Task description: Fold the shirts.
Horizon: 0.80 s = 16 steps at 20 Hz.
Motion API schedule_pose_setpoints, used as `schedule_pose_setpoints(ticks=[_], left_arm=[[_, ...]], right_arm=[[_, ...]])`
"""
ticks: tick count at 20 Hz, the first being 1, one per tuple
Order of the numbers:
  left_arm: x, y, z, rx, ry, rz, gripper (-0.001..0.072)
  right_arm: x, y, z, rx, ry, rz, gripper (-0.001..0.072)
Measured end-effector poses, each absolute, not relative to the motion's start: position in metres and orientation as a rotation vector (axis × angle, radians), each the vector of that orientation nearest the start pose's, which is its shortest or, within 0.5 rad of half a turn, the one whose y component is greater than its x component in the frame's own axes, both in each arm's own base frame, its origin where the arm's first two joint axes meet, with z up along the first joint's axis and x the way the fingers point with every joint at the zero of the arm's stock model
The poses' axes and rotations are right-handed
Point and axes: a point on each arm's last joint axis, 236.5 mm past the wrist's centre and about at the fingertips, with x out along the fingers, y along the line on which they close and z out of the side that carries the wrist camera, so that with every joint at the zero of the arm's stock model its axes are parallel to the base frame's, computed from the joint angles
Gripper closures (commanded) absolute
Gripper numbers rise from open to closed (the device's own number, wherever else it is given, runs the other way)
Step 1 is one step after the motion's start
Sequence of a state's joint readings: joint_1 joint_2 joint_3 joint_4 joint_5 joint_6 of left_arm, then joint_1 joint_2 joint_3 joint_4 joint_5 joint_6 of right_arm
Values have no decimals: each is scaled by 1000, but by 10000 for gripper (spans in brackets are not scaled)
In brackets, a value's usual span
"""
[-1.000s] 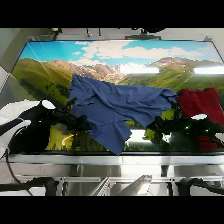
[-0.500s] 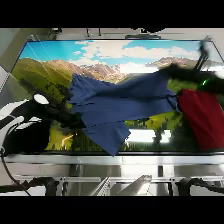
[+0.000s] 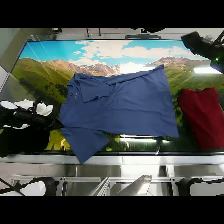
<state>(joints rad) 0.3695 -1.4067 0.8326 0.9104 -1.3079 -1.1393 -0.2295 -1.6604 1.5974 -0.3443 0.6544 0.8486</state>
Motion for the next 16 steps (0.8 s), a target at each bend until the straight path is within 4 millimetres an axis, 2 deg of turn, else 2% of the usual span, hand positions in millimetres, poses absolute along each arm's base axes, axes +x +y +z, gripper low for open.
schedule_pose_setpoints(ticks=[1, 3, 5, 7, 10, 11, 12, 14, 16], left_arm=[[293, -36, -76, -711, 1523, -368, 688], [297, -36, -71, -728, 1501, -382, 688], [299, -40, -68, -728, 1492, -402, 688], [299, -48, -67, -711, 1492, -429, 688], [298, -62, -65, -682, 1502, -471, 688], [297, -66, -65, -672, 1508, -484, 688], [296, -68, -65, -666, 1513, -492, 688], [295, -71, -65, -654, 1517, -503, 688], [294, -73, -65, -646, 1522, -508, 688]], right_arm=[[606, -5, 158, 573, 404, 341, 697], [587, -7, 146, 627, 502, 396, 698], [555, -14, 118, 671, 668, 413, 698], [508, -17, 80, 692, 876, 390, 698], [421, -24, 21, 686, 1168, 269, 689], [395, -26, 5, 690, 1239, 227, 544], [368, -28, -11, 701, 1306, 189, 369], [325, -24, -39, 734, 1417, 140, 349], [293, -16, -62, 763, 1504, 122, 348]])
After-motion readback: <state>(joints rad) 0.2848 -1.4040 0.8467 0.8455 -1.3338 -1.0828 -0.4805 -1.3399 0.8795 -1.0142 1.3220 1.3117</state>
